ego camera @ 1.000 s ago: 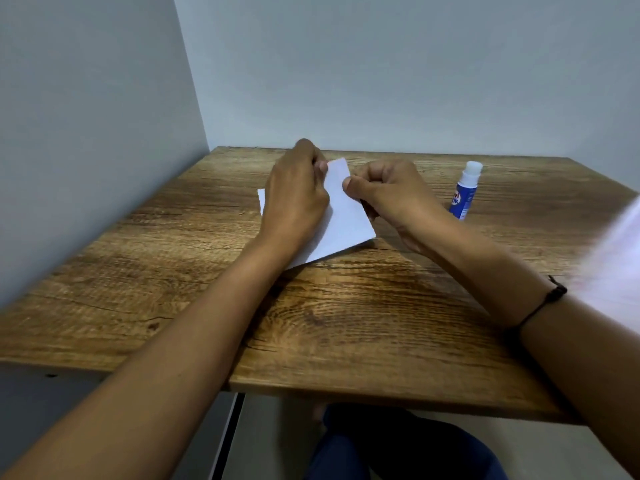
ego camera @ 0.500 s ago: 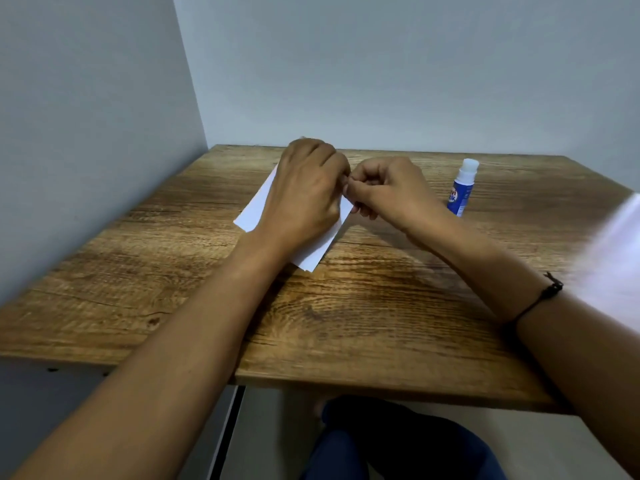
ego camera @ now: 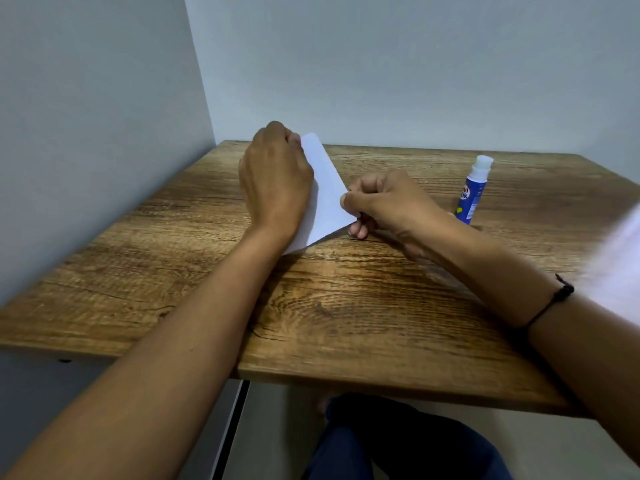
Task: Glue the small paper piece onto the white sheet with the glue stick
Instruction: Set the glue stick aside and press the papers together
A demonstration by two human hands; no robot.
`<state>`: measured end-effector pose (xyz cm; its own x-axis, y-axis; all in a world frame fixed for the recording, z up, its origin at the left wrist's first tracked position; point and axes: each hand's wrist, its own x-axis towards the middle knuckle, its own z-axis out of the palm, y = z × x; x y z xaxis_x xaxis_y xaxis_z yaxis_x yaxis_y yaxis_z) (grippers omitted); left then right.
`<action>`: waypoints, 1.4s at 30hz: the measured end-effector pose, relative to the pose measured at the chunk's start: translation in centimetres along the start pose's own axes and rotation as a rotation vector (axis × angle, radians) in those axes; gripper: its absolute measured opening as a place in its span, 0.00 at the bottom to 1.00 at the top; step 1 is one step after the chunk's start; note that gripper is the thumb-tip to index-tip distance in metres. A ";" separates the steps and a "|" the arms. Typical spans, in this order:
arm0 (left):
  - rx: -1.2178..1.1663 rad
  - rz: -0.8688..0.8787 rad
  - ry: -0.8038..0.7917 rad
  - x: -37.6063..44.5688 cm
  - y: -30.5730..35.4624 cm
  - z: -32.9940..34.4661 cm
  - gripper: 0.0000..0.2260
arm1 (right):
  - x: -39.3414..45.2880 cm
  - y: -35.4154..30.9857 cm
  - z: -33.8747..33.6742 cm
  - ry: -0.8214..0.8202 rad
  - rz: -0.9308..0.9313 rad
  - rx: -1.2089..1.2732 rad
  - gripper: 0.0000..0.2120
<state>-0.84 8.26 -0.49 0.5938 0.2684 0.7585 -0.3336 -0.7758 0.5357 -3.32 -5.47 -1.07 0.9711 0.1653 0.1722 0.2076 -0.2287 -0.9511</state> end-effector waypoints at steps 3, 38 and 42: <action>0.007 -0.160 0.010 0.5 -0.3 -0.3 0.12 | -0.2 -0.3 -0.1 -0.020 0.045 0.030 0.14; 0.245 0.225 -0.562 -3.2 2.3 -0.9 0.12 | -6.1 -0.4 -5.3 0.291 -0.232 -1.141 0.15; -0.122 0.146 -0.662 -3.0 5.6 0.6 0.12 | -7.0 -0.1 -5.9 0.196 -0.151 -1.219 0.18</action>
<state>-4.10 2.75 0.00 0.8459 -0.2692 0.4603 -0.5010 -0.6972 0.5128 -9.48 -12.32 -0.68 0.9075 0.1457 0.3940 0.1911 -0.9784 -0.0783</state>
